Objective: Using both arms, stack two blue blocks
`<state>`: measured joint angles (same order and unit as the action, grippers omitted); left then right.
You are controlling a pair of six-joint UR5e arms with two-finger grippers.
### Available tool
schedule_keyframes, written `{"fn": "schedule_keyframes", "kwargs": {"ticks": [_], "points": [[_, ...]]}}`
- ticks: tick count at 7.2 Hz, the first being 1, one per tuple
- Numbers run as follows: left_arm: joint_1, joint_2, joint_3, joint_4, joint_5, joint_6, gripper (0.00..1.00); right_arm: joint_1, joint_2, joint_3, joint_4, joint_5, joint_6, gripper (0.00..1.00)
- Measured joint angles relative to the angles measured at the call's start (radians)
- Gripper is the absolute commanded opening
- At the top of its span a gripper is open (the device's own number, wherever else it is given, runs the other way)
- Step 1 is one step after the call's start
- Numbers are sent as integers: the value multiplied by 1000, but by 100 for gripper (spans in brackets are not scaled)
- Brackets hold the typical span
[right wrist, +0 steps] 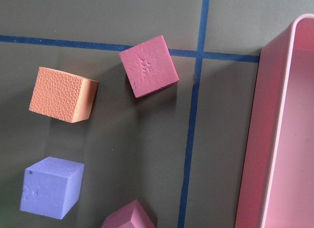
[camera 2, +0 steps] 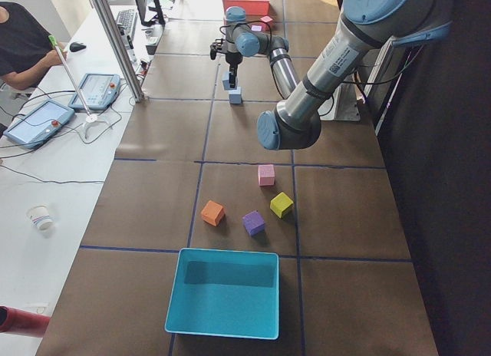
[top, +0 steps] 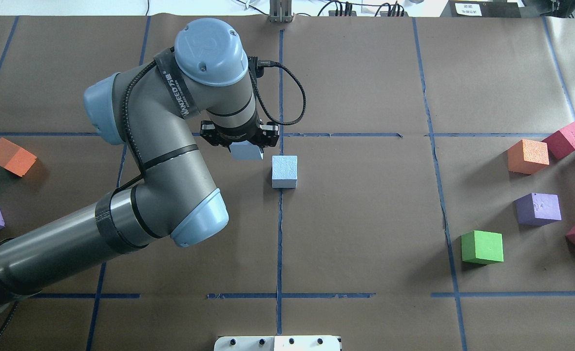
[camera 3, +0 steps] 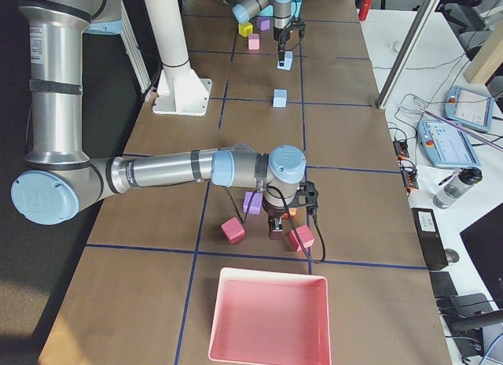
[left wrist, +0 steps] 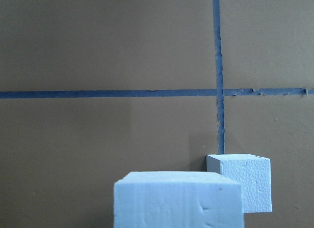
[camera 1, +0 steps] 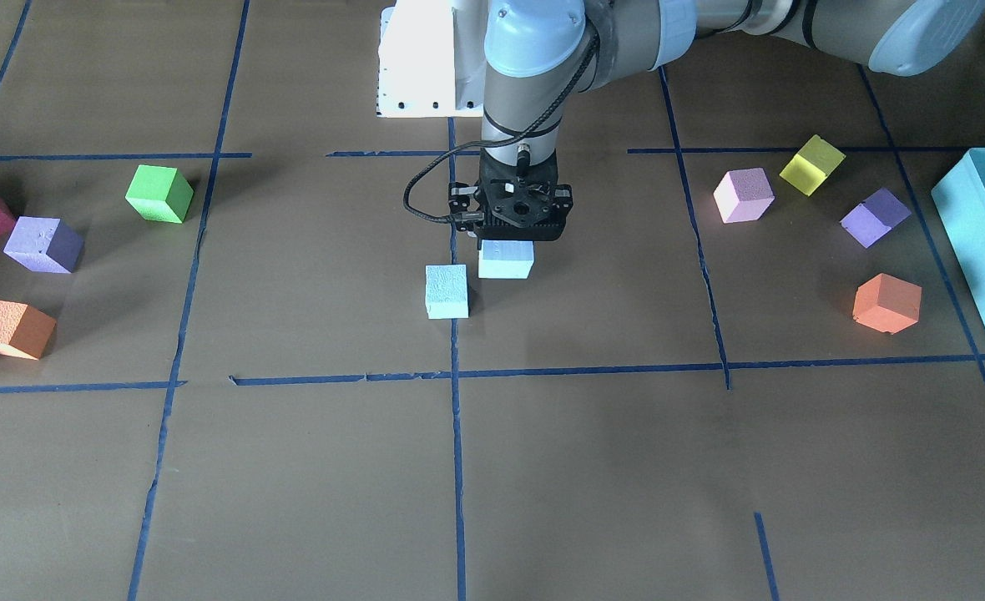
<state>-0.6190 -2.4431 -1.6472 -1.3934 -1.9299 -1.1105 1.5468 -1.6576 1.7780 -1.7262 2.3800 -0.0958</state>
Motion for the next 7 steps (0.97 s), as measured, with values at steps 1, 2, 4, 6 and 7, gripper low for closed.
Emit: {"fn": "schedule_keyframes", "kwargs": {"ticks": [1,2,4,6,7], "points": [[11,-27,37,-9,1,-2,0,9,-8,-31,51,0,2,100],[22,-47,82,-39,9,-13,0,18,-13,-65,101,3,3,100],[42,-61,162,-123,32,-43,0,30,-15,-95,146,10,13,100],[67,-73,193,-144,48,-77,0,32,-15,-98,152,14,22,100],[78,-84,210,-146,56,-89,2,33,-14,-98,152,15,24,100]]}}
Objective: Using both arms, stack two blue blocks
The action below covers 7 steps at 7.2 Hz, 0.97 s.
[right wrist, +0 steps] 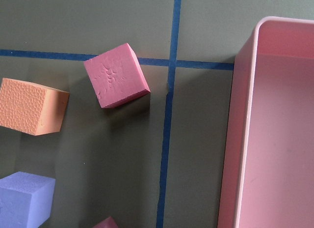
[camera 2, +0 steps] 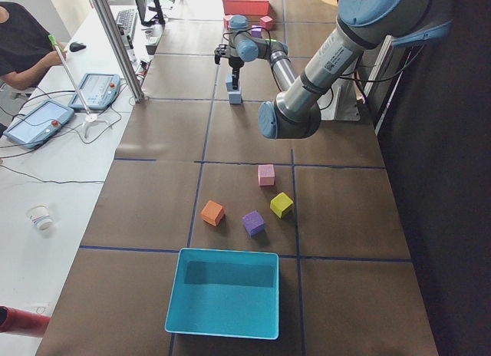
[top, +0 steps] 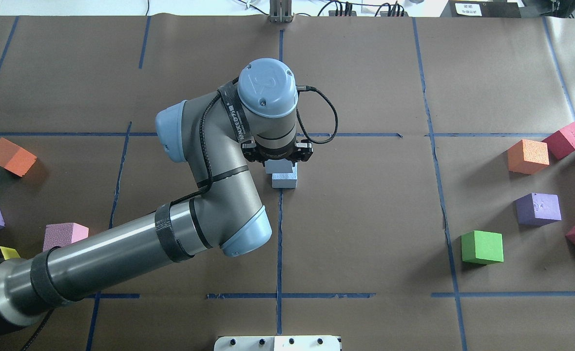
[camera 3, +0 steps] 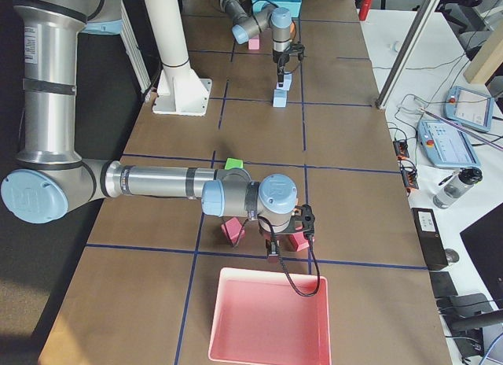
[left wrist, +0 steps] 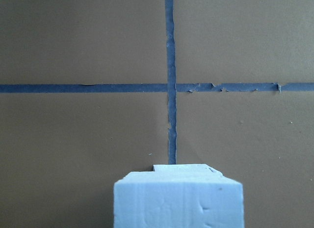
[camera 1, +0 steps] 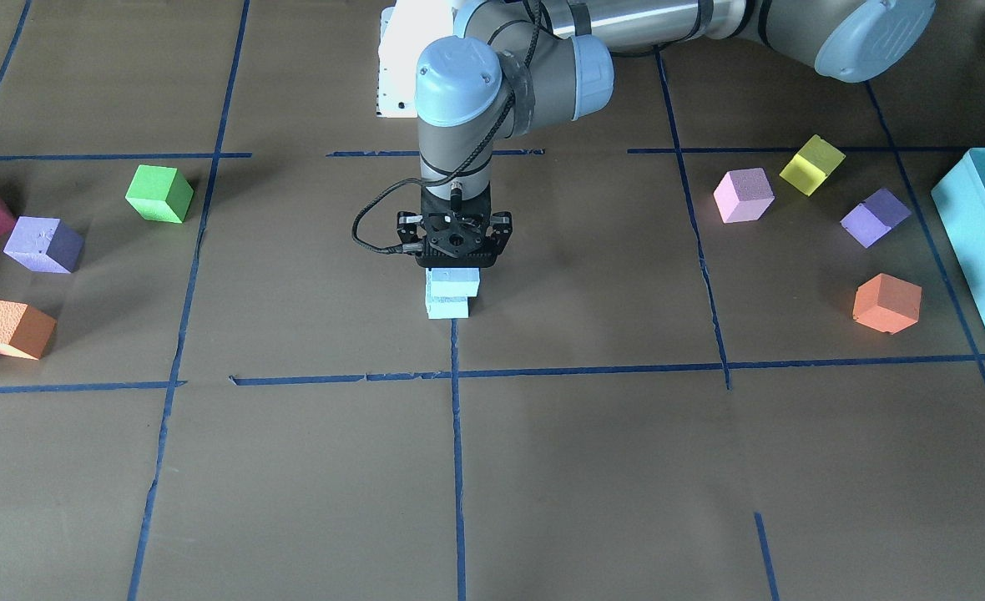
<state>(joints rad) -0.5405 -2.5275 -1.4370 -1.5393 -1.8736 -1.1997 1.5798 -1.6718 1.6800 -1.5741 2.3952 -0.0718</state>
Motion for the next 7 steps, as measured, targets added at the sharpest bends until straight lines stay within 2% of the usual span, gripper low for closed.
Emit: {"fn": "schedule_keyframes", "kwargs": {"ticks": [2,3,4,5,6,7], "points": [[8,-18,29,-6,5,-29,6,2,3,1,0,1,1,100],[8,-20,34,-8,5,-37,12,3,6,2,0,1,2,100],[8,-20,37,-8,5,-39,29,4,9,2,0,1,3,100],[8,-20,37,-8,5,-40,57,5,10,3,0,1,3,100],[8,-19,38,-9,5,-41,79,6,12,4,0,1,3,100],[8,-20,38,-9,5,-42,91,8,12,4,0,1,3,100]]}}
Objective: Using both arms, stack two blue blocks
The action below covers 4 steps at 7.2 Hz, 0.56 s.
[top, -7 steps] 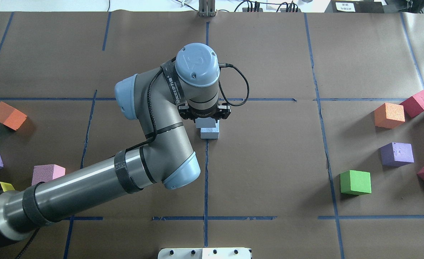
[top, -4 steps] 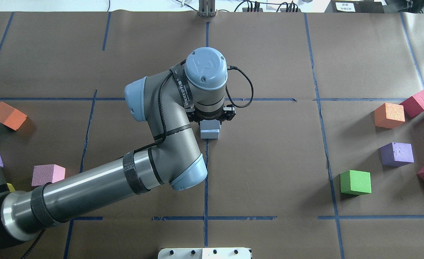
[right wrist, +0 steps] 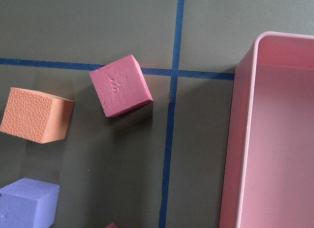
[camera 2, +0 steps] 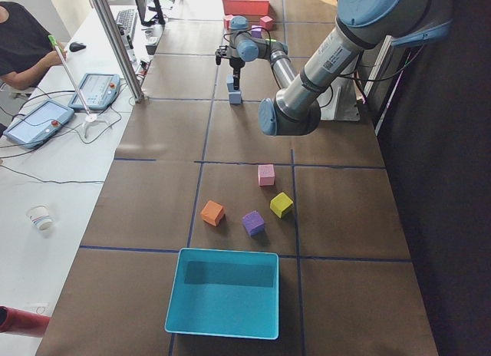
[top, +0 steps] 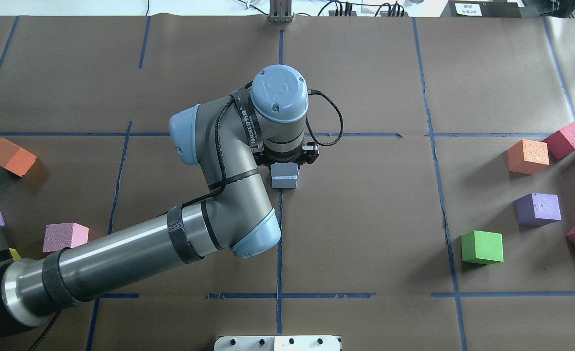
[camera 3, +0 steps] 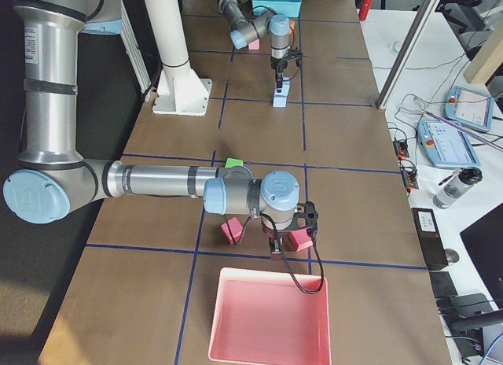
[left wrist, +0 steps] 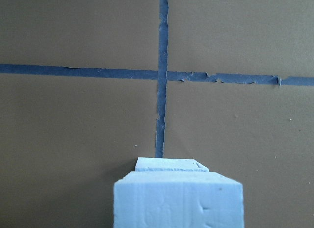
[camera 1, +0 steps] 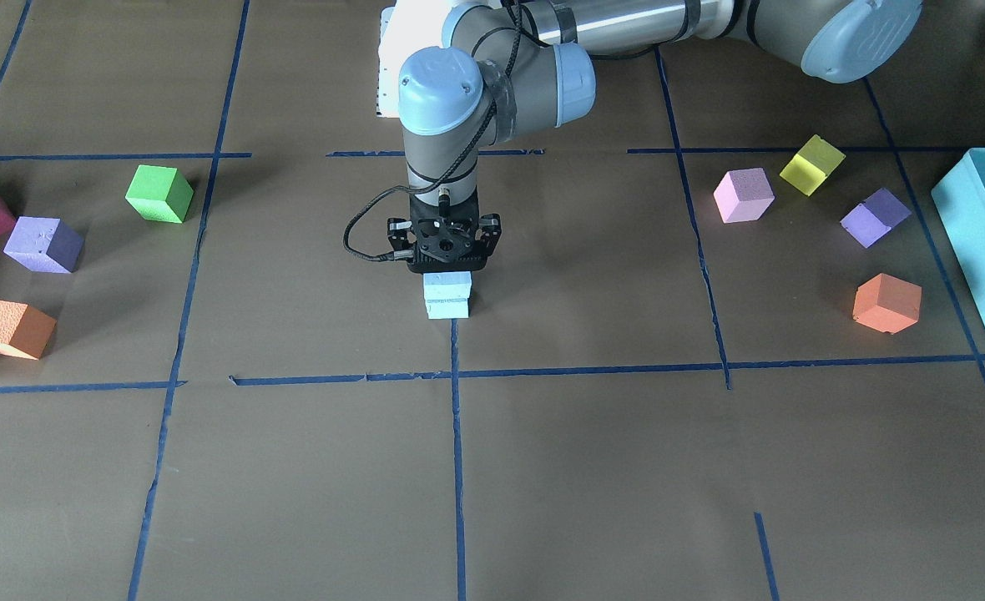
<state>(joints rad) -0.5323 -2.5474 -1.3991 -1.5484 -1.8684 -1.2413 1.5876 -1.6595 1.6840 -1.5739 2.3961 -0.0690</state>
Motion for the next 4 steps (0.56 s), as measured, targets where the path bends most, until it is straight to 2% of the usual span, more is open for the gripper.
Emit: {"fn": "schedule_keyframes", "kwargs": {"ticks": [1,4], "points": [[0,0,0,0,0,-5,99,1,0,0,0,0,0,100],[0,3,-1,-19,1,-24,100,2,1,1,0,1,0,100]]}}
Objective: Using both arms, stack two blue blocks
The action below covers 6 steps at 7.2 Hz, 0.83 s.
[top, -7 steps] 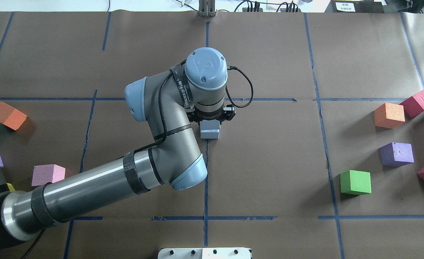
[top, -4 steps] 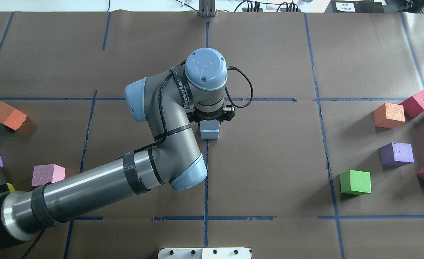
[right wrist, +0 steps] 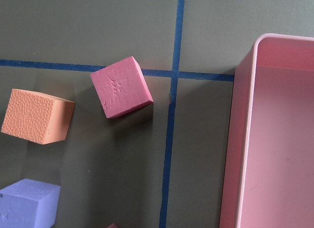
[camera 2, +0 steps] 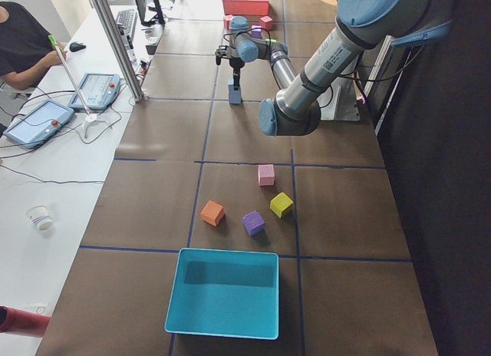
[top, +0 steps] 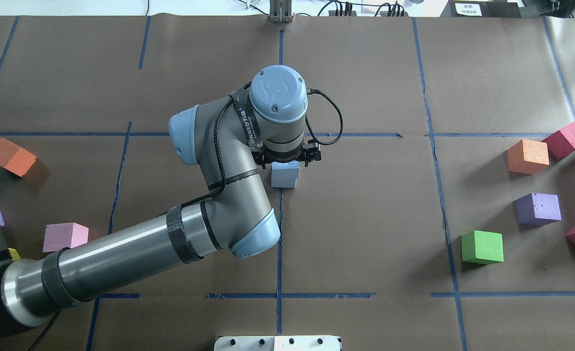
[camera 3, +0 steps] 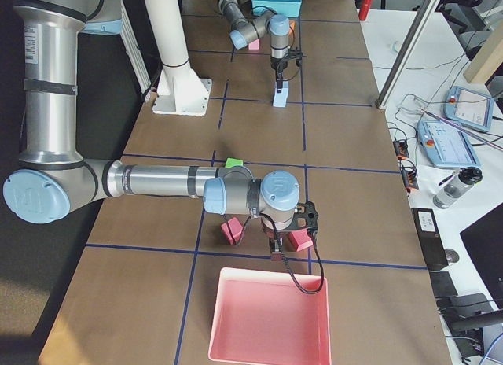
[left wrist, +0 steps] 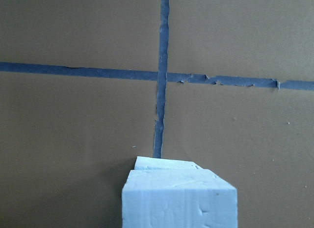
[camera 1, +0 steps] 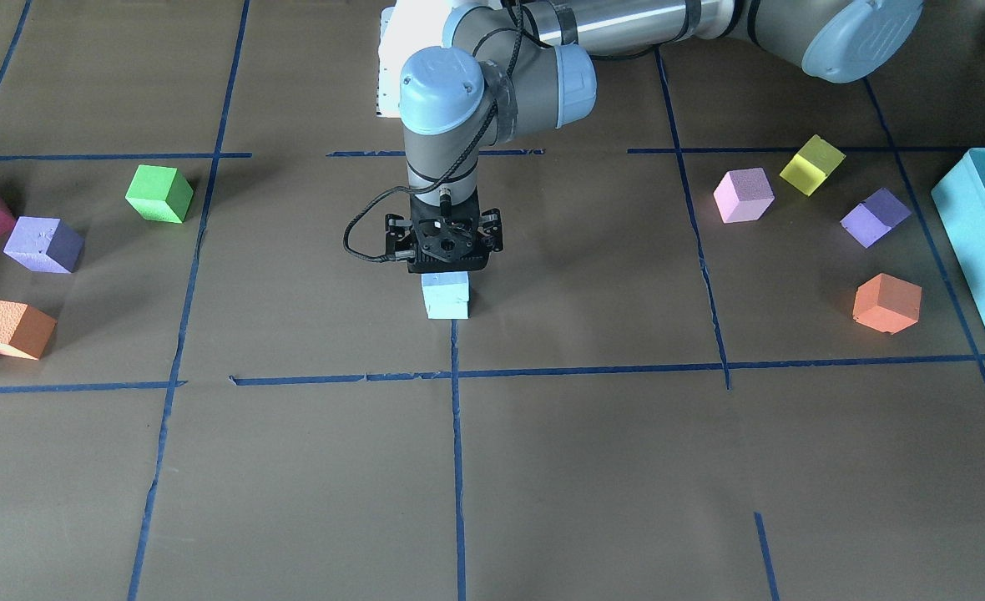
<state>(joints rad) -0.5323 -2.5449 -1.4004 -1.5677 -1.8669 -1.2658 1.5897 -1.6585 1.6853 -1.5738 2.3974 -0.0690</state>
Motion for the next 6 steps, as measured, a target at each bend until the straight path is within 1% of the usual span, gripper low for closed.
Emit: {"fn": "schedule_keyframes", "kwargs": {"ticks": [2,3,4,5,6], "points": [[-13,-2,-37,16,-5,-2,100,1,0,0,0,0,-1,100],[-30,-1,-92,62,-14,0,100,1,0,0,0,0,-1,100],[-51,6,-172,141,-32,6,100,1,-4,-4,0,0,-3,100],[-82,31,-257,206,-70,10,100,1,-11,-8,0,-1,-5,100],[-125,85,-358,259,-125,39,100,1,-13,-10,1,-2,-5,100]]}}
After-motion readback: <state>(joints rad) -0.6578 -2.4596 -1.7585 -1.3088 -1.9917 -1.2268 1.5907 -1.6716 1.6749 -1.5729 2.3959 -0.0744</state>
